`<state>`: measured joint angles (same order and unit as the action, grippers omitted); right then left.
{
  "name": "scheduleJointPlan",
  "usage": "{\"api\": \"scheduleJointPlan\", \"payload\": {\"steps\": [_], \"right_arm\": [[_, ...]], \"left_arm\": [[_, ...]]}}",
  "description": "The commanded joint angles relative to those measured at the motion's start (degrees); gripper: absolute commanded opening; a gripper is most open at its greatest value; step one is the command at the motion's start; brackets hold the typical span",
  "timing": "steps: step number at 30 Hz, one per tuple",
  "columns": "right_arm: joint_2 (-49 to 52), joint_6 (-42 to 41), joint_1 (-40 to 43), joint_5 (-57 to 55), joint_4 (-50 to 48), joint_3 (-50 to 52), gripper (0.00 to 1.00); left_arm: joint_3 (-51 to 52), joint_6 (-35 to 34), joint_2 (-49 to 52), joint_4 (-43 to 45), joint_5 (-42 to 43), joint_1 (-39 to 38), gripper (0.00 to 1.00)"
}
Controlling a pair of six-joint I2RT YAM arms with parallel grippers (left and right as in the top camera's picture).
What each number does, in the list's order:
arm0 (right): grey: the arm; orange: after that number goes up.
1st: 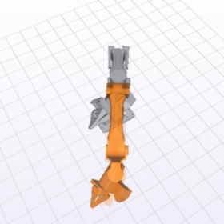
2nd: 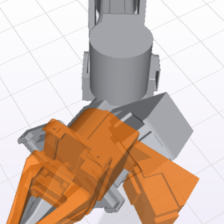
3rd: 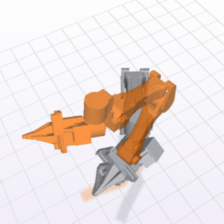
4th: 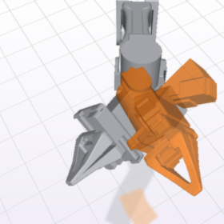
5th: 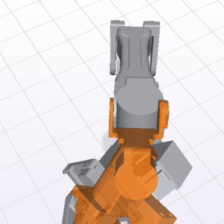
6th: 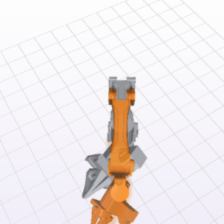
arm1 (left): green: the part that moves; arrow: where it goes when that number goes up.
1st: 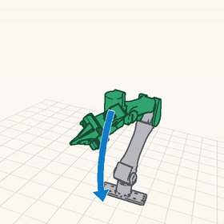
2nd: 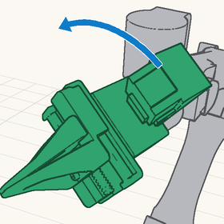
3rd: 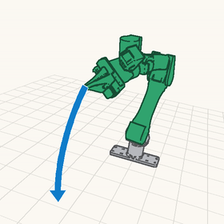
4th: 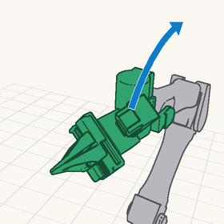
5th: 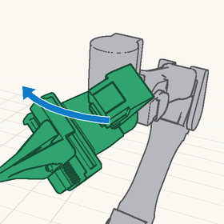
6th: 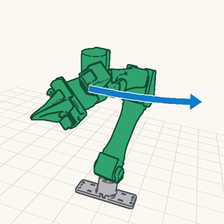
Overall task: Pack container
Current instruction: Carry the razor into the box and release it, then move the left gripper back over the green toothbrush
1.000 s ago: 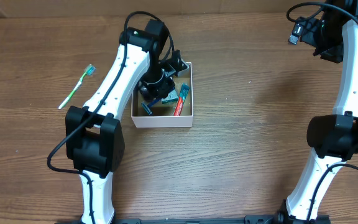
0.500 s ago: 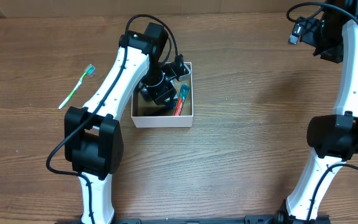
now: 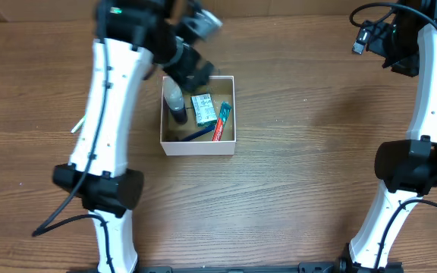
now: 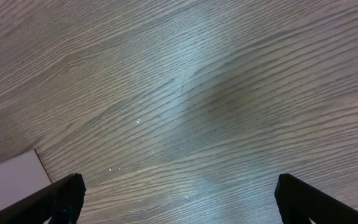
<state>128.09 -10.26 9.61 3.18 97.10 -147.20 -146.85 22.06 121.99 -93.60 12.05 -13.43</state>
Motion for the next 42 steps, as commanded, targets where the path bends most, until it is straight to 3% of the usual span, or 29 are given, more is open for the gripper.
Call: {"api": "scheduleJointPlan", "payload": {"steps": [1,6,11,16,26,42], "right_arm": [[-1.77,0.48,0.00,0.33,-0.11,-0.07,1.00],[-1.77,0.48,0.00,0.33,-0.11,-0.07,1.00],[-1.77,0.48,0.00,0.33,-0.11,-0.07,1.00],[-1.77,0.48,0.00,0.33,-0.11,-0.07,1.00],[-1.77,0.48,0.00,0.33,-0.11,-0.07,1.00],[-1.77,0.48,0.00,0.33,-0.11,-0.07,1.00]], "left_arm": [[0.63,-10.84,-0.20,-0.33,-4.83,10.86,1.00],[7.80,-8.76,-0.20,3.45,2.95,23.54,1.00],[21.40,-8.76,-0.17,13.66,4.07,29.33,1.00],[32.33,-7.34,-0.17,23.47,2.43,30.29,1.00],[40.15,-4.98,0.20,35.06,-2.05,30.42,1.00],[40.83,-5.18,10.49,34.51,-1.44,32.26,1.00]]}}
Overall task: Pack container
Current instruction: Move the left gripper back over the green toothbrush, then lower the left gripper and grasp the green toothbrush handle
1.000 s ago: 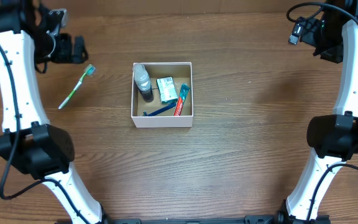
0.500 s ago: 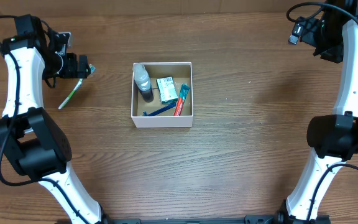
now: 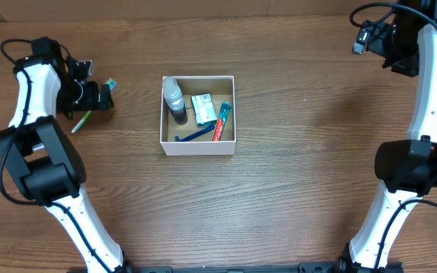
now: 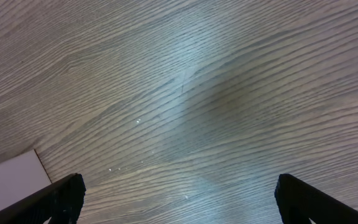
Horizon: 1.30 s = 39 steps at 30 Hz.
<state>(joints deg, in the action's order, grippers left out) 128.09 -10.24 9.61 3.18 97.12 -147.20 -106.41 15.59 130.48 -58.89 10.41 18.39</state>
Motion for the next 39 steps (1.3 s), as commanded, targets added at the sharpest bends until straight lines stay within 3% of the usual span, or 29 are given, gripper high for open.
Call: {"api": "scheduleJointPlan", "payload": {"steps": [1,9,12,17,21,26,32,39], "right_arm": [[-1.77,0.46,0.00,0.33,-0.13,-0.07,1.00],[-1.77,0.46,0.00,0.33,-0.13,-0.07,1.00],[-1.77,0.46,0.00,0.33,-0.13,-0.07,1.00],[-1.77,0.46,0.00,0.33,-0.13,-0.07,1.00],[-1.77,0.46,0.00,0.33,-0.13,-0.07,1.00],[-1.77,0.46,0.00,0.33,-0.13,-0.07,1.00],[-1.77,0.46,0.00,0.35,-0.13,-0.07,1.00],[-1.77,0.46,0.00,0.33,-0.13,-0.07,1.00]], "left_arm": [[0.39,1.31,2.32,-0.17,0.35,0.35,1.00],[1.64,1.33,3.15,0.02,1.14,0.35,0.98],[2.54,1.27,3.15,-0.50,1.25,0.35,0.79],[4.07,1.07,3.15,-0.87,2.99,0.33,0.70],[6.58,1.05,3.15,0.33,3.02,0.33,0.45],[10.25,-0.39,3.15,2.64,3.19,0.31,0.21],[11.47,-1.55,3.15,3.67,3.19,0.04,0.04],[10.62,-4.31,3.13,2.01,5.07,-1.31,0.04]]}}
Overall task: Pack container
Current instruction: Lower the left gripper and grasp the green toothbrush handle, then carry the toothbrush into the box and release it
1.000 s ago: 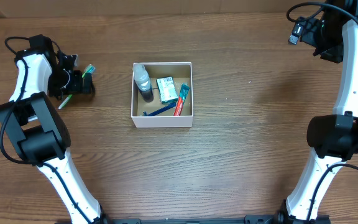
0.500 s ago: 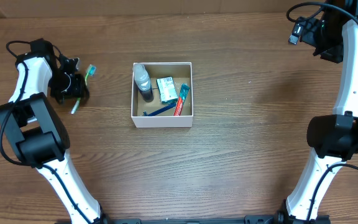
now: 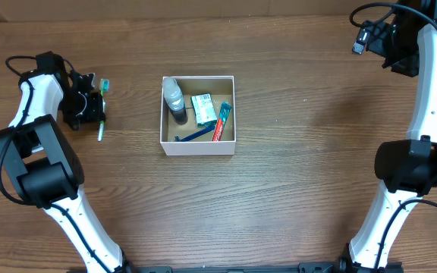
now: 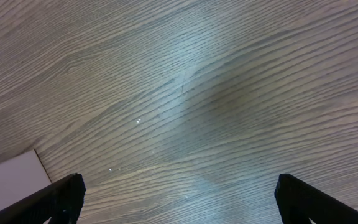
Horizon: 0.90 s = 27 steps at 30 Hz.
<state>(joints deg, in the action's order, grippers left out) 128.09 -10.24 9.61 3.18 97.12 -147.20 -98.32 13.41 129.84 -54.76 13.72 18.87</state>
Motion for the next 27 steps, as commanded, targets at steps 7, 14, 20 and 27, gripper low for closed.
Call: {"api": "scheduleJointPlan", "payload": {"steps": [7,14,20,27], "right_arm": [[-1.77,0.46,0.00,0.33,-0.13,-0.07,1.00],[-1.77,0.46,0.00,0.33,-0.13,-0.07,1.00],[-1.77,0.46,0.00,0.33,-0.13,-0.07,1.00],[-1.77,0.46,0.00,0.33,-0.13,-0.07,1.00]], "left_arm": [[-14.56,-2.10,3.76,-17.00,5.90,-2.45,0.04],[-40.06,-1.81,3.74,-33.18,12.63,-2.47,0.04],[-55.95,1.36,0.76,-42.05,19.23,-5.44,0.04],[-55.95,7.91,-7.48,-42.05,18.18,-16.59,0.04]]}}
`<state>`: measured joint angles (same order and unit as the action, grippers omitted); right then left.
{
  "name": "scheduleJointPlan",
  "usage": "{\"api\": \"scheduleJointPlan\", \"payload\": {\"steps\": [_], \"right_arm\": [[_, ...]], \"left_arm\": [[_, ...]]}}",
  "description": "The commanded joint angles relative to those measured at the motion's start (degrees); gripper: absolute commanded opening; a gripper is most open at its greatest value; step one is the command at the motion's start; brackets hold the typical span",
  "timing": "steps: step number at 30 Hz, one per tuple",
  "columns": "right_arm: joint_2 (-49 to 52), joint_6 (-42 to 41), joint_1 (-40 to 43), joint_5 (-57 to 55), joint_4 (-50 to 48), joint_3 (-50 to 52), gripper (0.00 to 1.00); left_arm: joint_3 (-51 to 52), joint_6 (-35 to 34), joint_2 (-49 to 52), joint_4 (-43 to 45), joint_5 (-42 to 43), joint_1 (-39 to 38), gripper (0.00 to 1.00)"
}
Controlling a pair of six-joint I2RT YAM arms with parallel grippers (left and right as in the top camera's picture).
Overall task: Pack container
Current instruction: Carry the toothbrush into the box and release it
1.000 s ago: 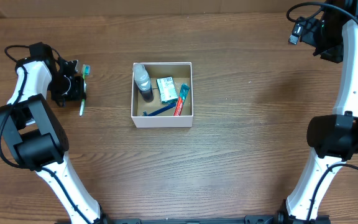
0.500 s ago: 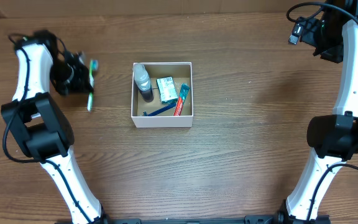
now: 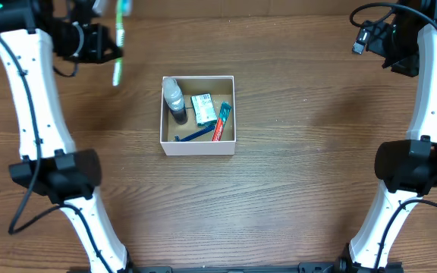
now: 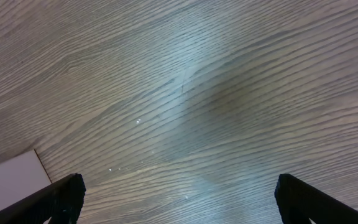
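Observation:
A green toothbrush [image 3: 117,53] hangs upright in the air, high over the table's back left, with my left gripper [image 3: 103,44] shut on it. The white box [image 3: 198,148] stands mid-table to its right and holds a clear bottle [image 3: 173,97], a green packet [image 3: 203,108], a red tube [image 3: 218,127] and a blue stick [image 3: 196,135]. My right gripper [image 4: 179,199] is open over bare wood at the back right, its fingertips [image 4: 64,194] wide apart with nothing between them.
A corner of the white box [image 4: 11,179] shows at the lower left of the right wrist view. The right arm [image 3: 431,91] stands along the right edge and the left arm [image 3: 33,98] along the left side.
My left gripper was low on the table at the far left, at the lying toothbrush. Now it is raised with the toothbrush held upright in it. The right arm has not moved.
My left gripper was over the box's left side by the bottle. Then it was at the far left of the table beside the lying toothbrush, then down on it. Now it holds the toothbrush up in the air. The right gripper stayed open throughout.

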<state>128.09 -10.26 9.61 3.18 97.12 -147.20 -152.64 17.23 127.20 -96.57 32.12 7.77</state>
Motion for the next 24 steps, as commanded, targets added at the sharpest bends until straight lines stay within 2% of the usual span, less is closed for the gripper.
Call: {"api": "scheduleJointPlan", "payload": {"steps": [1,6,12,15,22,24], "right_arm": [[-1.77,0.48,0.00,0.33,-0.13,-0.07,1.00],[-1.77,0.48,0.00,0.33,-0.13,-0.07,1.00],[-1.77,0.48,0.00,0.33,-0.13,-0.07,1.00],[-1.77,0.50,0.00,0.33,-0.13,-0.07,1.00],[-1.77,0.48,0.00,0.33,-0.13,-0.07,1.00],[-1.77,0.48,0.00,0.33,-0.13,-0.07,1.00]], "left_arm": [[-1.64,4.07,-5.11,-0.24,-1.99,-7.08,0.04],[-0.35,4.57,-5.29,-0.24,-8.81,-16.20,0.04],[7.41,5.79,-5.29,-0.24,-21.40,-24.24,0.04],[14.38,7.34,-5.29,-0.24,-21.51,-25.73,0.08],[31.63,12.81,-5.29,1.25,-21.51,-26.34,0.09],[34.64,16.79,-5.29,2.38,-19.96,-26.36,0.11]]}}
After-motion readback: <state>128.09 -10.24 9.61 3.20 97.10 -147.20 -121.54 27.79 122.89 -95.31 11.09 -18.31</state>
